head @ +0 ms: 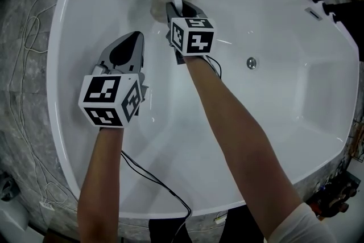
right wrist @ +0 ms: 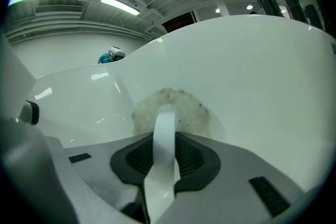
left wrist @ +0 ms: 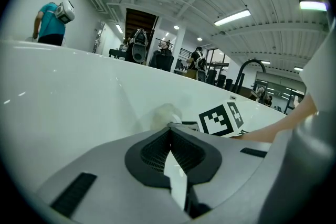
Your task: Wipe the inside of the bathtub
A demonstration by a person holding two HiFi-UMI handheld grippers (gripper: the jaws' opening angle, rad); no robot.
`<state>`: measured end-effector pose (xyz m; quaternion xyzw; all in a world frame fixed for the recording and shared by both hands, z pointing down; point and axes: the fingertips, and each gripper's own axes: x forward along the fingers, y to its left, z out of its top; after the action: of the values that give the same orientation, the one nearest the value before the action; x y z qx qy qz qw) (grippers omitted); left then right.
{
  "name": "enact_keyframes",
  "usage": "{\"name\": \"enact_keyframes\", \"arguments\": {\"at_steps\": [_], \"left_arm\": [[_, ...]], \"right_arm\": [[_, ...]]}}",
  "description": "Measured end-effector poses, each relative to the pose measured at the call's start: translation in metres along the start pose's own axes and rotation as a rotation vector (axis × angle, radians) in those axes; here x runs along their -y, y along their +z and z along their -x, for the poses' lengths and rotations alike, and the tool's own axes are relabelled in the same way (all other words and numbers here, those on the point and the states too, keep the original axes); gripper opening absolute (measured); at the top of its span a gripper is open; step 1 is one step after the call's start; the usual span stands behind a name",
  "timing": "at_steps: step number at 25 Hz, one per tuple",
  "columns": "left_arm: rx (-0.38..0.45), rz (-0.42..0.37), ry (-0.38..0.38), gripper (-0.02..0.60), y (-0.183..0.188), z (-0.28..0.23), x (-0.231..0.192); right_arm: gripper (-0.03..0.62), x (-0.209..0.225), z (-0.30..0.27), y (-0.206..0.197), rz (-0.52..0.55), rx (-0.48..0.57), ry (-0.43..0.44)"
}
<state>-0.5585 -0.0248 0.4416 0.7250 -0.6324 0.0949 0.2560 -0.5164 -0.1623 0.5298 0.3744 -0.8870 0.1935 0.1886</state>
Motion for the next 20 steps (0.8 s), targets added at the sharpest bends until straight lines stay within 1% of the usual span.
{"name": "enact_keyframes", "arguments": {"at_steps": [11,14,18,20], "left_arm": [[0.015,0.013,0.015,0.011,-0.011,0.006,-0.019],[0.013,0.021,0.012,0.011,-0.018,0.003,-0.018],[-0.005,-0.007,0.001,0.011,-0.031,-0.001,-0.014],[-0.009,-0.002,0.002,0.011,-0.037,-0.003,-0.013]], "right_arm": [[0.098,-0.039,-0.029,-0.014,0.04,-0.01,0.078],[0.098,-0.042,-0.034,-0.023,0.061,-0.02,0.089],[0.098,-0.044,-0.041,-0.038,0.061,-0.03,0.097],[0.098,-0.044,-0.045,-0.048,0.058,-0.039,0.101]]}}
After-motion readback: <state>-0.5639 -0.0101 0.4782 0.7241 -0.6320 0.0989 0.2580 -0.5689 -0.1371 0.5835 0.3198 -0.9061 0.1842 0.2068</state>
